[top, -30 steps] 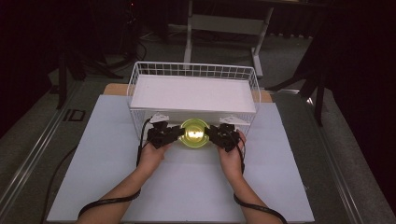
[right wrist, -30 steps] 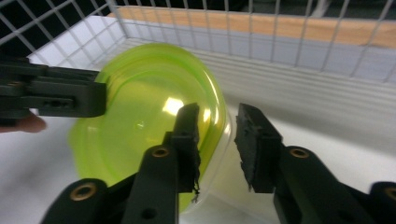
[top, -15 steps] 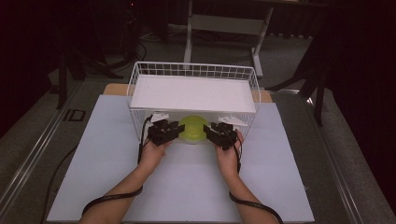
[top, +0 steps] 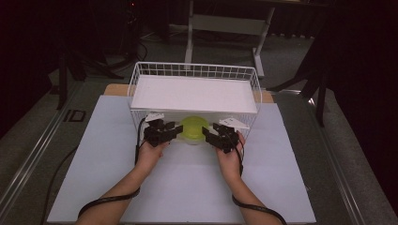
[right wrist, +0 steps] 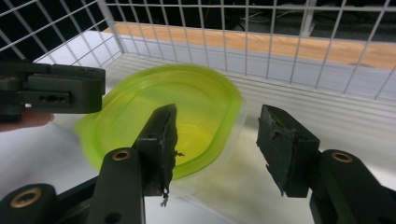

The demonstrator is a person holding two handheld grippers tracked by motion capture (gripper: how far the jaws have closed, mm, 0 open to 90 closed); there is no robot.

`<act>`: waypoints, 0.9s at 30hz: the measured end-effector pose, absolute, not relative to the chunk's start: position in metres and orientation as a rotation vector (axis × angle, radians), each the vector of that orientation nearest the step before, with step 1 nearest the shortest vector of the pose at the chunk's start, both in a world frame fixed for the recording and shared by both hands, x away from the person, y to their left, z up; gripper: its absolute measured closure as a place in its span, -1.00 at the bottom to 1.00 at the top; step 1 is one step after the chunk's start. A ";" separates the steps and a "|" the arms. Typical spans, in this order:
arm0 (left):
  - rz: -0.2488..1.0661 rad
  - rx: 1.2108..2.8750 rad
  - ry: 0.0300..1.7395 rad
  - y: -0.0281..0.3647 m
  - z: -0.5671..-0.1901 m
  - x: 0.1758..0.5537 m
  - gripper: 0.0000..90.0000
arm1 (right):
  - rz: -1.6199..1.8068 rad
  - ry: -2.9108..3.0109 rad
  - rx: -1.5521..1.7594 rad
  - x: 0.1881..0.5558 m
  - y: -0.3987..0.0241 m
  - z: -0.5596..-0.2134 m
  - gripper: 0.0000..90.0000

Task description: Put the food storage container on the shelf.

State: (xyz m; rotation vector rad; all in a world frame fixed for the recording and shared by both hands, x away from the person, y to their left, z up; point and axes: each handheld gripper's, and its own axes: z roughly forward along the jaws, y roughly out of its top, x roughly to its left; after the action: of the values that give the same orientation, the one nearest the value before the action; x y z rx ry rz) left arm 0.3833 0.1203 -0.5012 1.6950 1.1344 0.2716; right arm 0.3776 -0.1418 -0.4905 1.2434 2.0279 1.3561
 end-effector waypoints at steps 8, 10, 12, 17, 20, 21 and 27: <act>0.276 1.680 1.129 0.133 -0.494 0.368 0.10 | 1.388 2.043 1.224 0.360 -0.145 -0.484 0.04; 0.278 1.687 1.120 0.135 -0.494 0.366 0.07 | 1.394 2.051 1.222 0.358 -0.145 -0.484 0.04; 0.270 1.703 1.116 0.138 -0.493 0.356 0.06 | 1.409 2.075 1.231 0.353 -0.146 -0.486 0.04; 0.251 1.730 1.074 0.141 -0.491 0.341 0.02 | 1.393 2.094 1.207 0.344 -0.144 -0.489 0.04; 0.249 1.741 1.059 0.142 -0.490 0.332 -0.14 | 1.382 2.100 1.175 0.336 -0.143 -0.491 0.04; 0.247 1.747 1.055 0.141 -0.489 0.329 -0.14 | 1.377 2.106 1.165 0.334 -0.142 -0.492 0.04; 0.202 1.753 0.981 0.140 -0.488 0.312 -0.50 | 1.374 2.143 1.156 0.322 -0.142 -0.501 0.04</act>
State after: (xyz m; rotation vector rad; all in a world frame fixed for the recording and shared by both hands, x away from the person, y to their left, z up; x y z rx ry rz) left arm 0.3124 0.1401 -0.4884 1.7529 0.9810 0.2024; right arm 0.3217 -0.1415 -0.5011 1.1563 2.1430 1.3742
